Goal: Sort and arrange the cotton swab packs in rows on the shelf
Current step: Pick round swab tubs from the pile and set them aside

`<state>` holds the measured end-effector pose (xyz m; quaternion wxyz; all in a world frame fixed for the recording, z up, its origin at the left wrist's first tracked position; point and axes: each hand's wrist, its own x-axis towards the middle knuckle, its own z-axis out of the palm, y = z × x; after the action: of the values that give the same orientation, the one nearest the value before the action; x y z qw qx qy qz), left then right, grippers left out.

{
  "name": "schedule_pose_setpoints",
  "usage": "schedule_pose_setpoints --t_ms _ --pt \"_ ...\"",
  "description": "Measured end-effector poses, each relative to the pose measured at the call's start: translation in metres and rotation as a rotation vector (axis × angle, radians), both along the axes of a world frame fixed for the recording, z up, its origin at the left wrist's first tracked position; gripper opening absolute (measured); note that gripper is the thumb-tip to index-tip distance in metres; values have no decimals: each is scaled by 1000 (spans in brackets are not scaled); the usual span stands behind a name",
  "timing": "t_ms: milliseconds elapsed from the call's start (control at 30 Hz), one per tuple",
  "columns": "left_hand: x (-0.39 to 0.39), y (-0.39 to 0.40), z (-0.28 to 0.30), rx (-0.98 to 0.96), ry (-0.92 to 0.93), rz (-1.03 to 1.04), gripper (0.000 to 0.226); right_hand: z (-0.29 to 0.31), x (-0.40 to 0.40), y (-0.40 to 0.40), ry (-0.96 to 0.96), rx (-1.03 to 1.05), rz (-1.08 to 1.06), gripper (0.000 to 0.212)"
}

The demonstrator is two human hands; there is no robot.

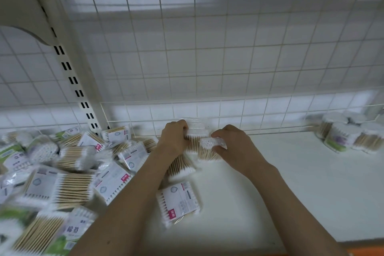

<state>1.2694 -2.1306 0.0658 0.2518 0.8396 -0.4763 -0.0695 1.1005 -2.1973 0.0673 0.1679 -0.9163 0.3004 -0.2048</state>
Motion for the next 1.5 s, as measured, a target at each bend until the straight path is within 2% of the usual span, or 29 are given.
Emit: schedule_pose_setpoints --t_ms 100,167,433,600,733,867,1100,1233,1500 --pt "6 8 7 23 75 -17 53 3 11 4 10 -13 6 34" --pt "12 16 15 65 62 -18 61 4 18 6 31 -26 9 35" --pt "20 56 32 177 -120 -7 38 -1 42 10 65 -45 -14 24" --pt "14 70 23 269 -127 -43 39 -6 47 7 33 -37 -35 20" --pt "11 75 15 295 -127 -47 35 -16 51 11 16 -107 -44 19" --pt "9 79 8 260 -158 -42 38 -23 49 12 52 -238 -99 24" --pt "7 81 -1 193 -151 -36 44 -26 42 10 52 -268 -104 36" --pt "5 80 -3 193 -163 -38 37 -27 42 8 80 -279 -32 48" --pt "6 80 -3 172 -163 -66 35 -23 44 -1 188 -406 38 51"
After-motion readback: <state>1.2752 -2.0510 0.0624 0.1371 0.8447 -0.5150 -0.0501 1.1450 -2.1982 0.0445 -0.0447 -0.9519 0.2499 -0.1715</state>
